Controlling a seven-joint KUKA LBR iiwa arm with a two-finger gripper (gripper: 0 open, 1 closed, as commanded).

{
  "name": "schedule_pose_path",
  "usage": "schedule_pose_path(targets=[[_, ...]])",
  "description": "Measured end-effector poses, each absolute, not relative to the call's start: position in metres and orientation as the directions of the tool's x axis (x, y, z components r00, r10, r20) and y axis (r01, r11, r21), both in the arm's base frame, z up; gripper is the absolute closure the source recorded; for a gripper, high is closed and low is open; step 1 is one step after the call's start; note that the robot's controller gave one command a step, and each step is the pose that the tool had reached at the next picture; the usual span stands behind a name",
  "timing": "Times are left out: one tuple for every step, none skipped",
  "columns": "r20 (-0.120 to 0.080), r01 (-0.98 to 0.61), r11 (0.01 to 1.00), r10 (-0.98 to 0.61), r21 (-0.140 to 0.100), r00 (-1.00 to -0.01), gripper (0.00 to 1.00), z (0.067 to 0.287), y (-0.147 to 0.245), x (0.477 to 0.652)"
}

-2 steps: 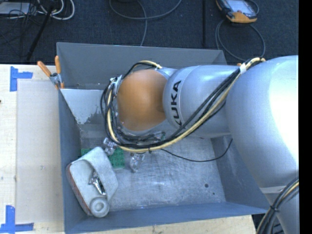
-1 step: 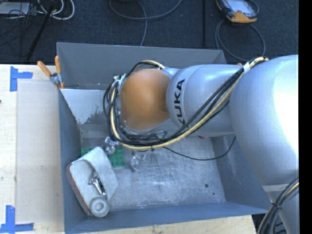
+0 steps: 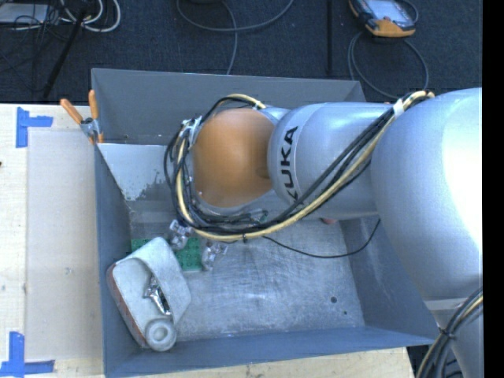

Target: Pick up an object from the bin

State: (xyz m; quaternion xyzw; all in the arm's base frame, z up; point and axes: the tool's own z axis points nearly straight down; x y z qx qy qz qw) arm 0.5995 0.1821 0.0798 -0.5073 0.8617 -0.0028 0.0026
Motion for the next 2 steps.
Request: schedule_pose_path(targets=[[-0.005,-0.872,0.490,-0.872,-0.004,-0.490,1.00,0.1274,0.1834,0.6008],[-0.003,-0.870,0.494,-0.870,-0.001,-0.494,1.00,0.1365,0.1838,0.6014]])
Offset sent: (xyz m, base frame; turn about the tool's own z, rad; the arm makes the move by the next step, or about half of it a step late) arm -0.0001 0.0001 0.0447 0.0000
